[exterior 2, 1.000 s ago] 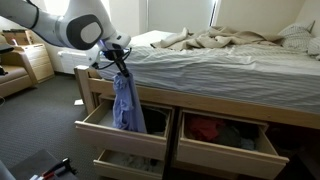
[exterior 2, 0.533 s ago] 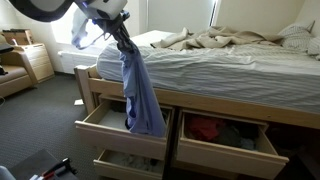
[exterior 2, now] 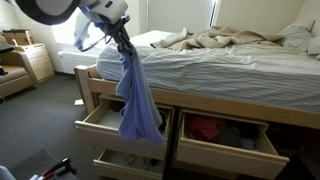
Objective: Pick up the grey cloth from the first drawer and put it in the second drawer.
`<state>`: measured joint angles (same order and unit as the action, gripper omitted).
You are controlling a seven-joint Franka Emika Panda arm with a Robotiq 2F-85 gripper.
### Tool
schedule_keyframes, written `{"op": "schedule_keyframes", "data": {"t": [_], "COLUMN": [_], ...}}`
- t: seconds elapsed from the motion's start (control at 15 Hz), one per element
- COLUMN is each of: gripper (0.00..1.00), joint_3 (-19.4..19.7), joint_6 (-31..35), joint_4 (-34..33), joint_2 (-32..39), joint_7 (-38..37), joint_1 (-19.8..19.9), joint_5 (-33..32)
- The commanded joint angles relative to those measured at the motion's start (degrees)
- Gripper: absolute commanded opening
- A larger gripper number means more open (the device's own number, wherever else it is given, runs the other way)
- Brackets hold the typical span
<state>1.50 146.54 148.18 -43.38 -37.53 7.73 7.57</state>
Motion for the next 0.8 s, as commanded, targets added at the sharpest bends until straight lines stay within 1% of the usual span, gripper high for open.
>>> {"op": "schedule_keyframes", "data": {"t": [0.0, 0.13, 0.27, 0.33, 0.53, 0.73], "gripper": [0.02, 0.02, 0.02, 0.02, 0.02, 0.02], "joint_3": [0.2, 1.0, 1.7, 2.5, 3.0, 2.5], "joint_6": [-1.6, -4.5, -7.0, -7.7, -8.0, -7.5], "joint_4": [-11.4, -17.0, -24.2, -27.9, -38.6, -47.9], "joint_2": [6.0, 6.6, 9.2, 10.9, 16.9, 22.5], "joint_7": [-4.3, -8.1, -12.5, -15.2, -23.0, -33.8], "joint_1": [5.1, 7.7, 10.5, 11.1, 14.2, 16.5], "joint_5": [3.2, 3.4, 2.8, 2.0, 1.6, -0.8]}}
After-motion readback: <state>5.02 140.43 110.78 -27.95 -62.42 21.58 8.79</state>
